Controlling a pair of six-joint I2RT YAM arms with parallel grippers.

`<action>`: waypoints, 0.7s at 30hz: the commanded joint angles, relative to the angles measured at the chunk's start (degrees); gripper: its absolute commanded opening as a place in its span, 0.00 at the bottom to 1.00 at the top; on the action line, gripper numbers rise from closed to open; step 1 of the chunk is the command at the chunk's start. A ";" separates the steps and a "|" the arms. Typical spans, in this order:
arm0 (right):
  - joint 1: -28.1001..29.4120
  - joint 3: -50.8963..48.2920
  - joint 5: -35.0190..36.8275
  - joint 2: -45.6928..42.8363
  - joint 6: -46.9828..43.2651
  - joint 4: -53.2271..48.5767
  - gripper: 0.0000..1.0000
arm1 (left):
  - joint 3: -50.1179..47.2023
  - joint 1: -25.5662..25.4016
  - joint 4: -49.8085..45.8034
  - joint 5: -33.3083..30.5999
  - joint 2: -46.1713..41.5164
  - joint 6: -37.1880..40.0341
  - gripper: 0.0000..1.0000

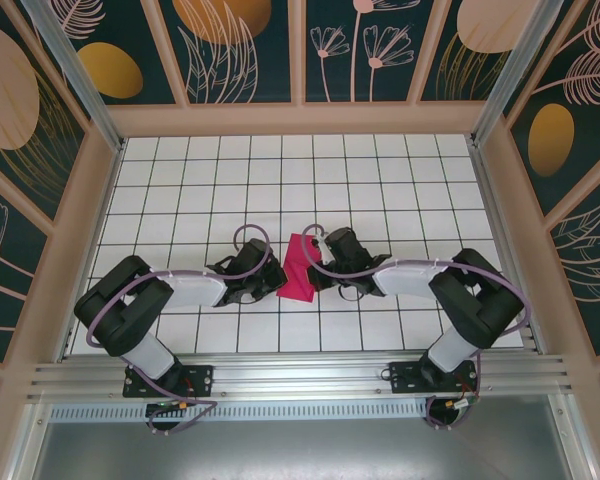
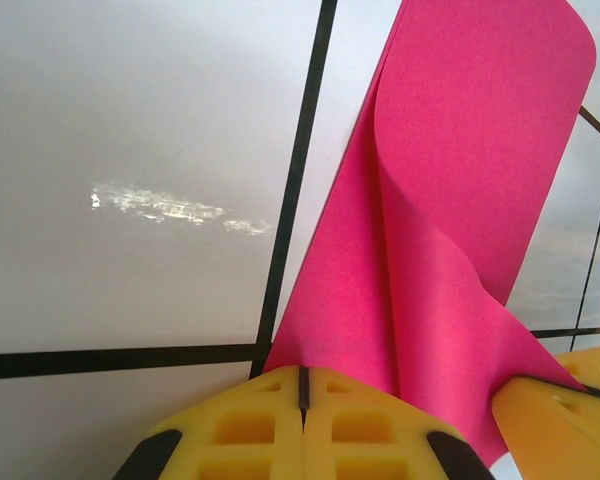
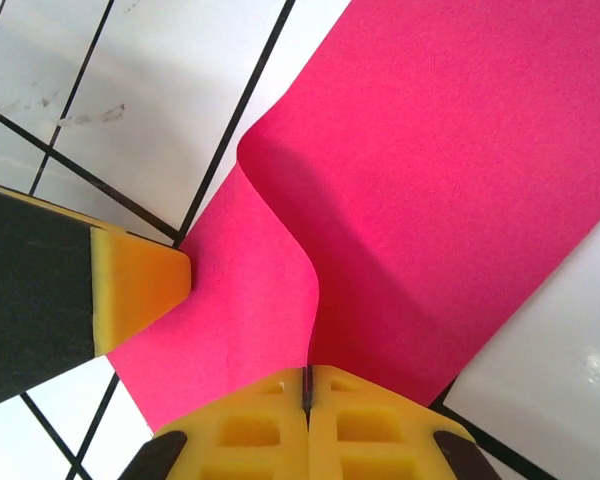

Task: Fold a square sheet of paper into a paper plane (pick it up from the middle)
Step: Fold the triangle a second time at the center of the table.

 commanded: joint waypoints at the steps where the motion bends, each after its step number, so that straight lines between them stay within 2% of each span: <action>1: -0.77 2.15 -1.19 1.20 -2.58 -1.24 0.00 | -0.20 0.01 -6.09 -2.79 2.10 1.67 0.00; 21: -2.13 3.18 -1.80 3.58 -4.66 -0.99 0.01 | 0.49 -0.01 -7.44 -3.22 2.53 2.59 0.00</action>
